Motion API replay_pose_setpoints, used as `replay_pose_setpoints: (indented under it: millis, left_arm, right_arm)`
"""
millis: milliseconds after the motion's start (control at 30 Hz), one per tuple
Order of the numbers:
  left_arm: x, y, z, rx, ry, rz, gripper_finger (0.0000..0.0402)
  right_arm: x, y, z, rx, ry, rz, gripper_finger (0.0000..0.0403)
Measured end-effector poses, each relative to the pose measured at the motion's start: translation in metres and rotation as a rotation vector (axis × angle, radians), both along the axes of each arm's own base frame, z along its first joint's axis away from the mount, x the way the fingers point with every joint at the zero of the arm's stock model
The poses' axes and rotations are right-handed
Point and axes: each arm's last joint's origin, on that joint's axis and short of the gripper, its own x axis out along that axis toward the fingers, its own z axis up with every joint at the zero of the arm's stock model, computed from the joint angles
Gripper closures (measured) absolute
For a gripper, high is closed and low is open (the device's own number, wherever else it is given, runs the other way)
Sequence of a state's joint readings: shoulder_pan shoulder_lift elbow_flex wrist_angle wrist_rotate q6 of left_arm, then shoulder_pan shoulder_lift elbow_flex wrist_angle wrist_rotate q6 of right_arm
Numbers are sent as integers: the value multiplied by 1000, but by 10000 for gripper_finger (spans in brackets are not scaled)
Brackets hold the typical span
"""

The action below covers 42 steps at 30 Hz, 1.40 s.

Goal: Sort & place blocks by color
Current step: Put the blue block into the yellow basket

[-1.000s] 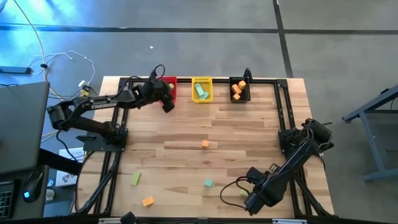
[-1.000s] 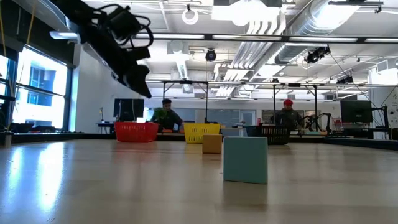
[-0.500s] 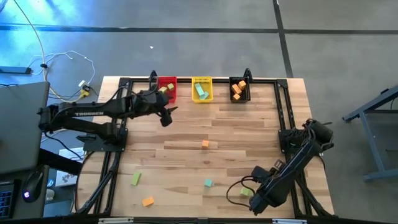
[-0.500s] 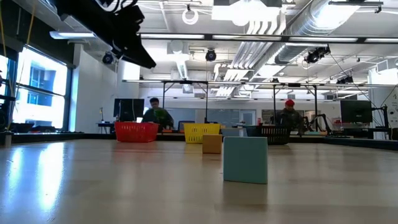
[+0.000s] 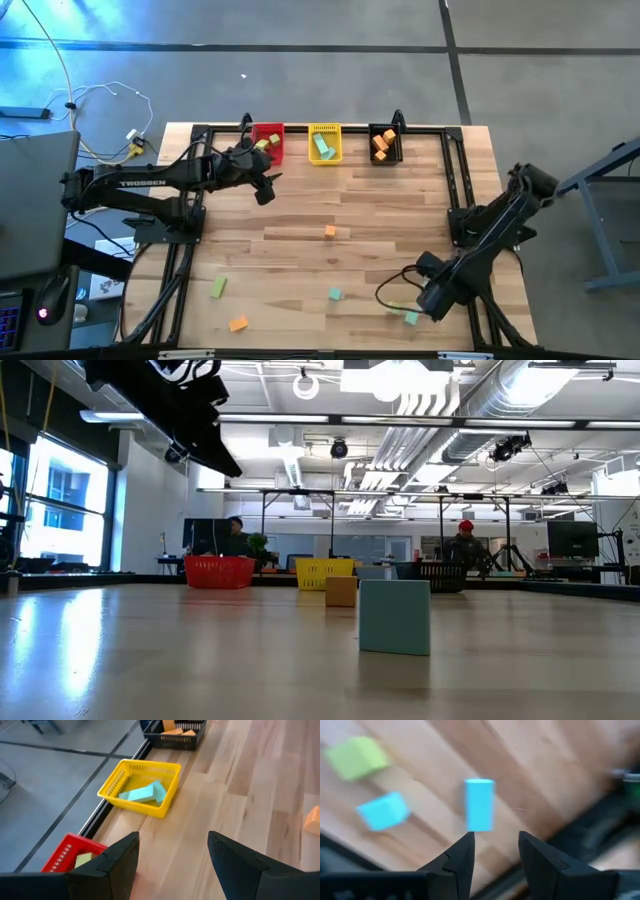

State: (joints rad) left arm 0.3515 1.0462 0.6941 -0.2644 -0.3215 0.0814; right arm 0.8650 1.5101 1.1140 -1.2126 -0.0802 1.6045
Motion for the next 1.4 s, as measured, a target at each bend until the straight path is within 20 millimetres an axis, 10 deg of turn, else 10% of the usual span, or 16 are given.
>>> replay_pose_setpoints:
  millis: [1400]
  left_arm:
    - [0, 0, -1, -2, 10, 3, 179]
  right_arm:
    - [-3, 1, -106, 144, 35, -252, 242]
